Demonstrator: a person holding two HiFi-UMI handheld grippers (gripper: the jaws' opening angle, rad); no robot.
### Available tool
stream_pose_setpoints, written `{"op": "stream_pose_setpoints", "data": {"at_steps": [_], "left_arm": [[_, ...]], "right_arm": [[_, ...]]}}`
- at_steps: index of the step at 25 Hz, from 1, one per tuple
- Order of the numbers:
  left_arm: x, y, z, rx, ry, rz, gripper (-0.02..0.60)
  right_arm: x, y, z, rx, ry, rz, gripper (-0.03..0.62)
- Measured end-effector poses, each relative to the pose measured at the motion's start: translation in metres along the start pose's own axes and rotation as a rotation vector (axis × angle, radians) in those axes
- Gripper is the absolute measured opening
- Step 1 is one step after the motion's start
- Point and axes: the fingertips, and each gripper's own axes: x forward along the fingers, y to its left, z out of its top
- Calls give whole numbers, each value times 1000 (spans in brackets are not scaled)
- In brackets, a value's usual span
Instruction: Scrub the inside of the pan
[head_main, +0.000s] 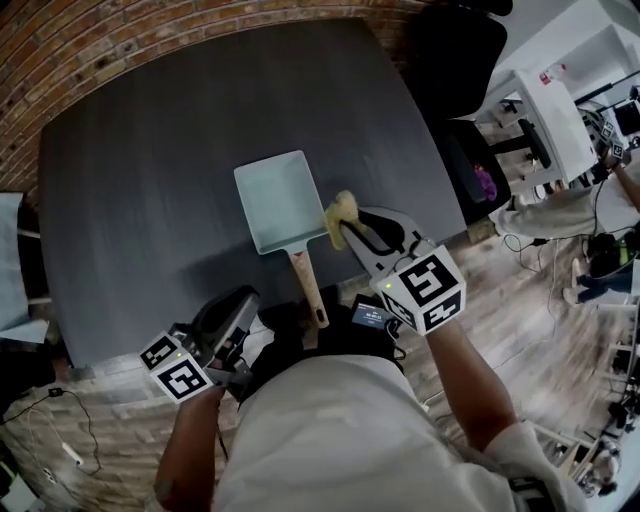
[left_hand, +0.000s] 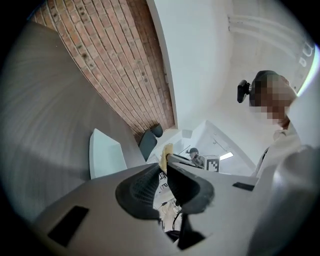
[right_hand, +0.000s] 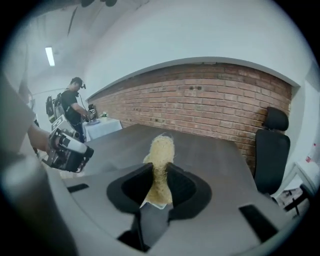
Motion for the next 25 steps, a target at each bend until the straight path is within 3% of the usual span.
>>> {"op": "stream_pose_setpoints", "data": {"at_steps": [12, 16, 21, 25], "left_arm": [[-13, -57, -6, 126, -101, 54, 55], [0, -95, -32, 142, -125, 56, 45], [17, -127, -57, 140, -142, 50, 38], [20, -164, -96, 152, -156, 57, 35]], "right_arm": [[-100, -25, 11, 204, -227, 19, 95], [-157, -29, -6, 262, -283, 41, 94], [-186, -30, -32, 452, -326, 105, 91], [-218, -20, -52, 453, -330, 149, 91]]}}
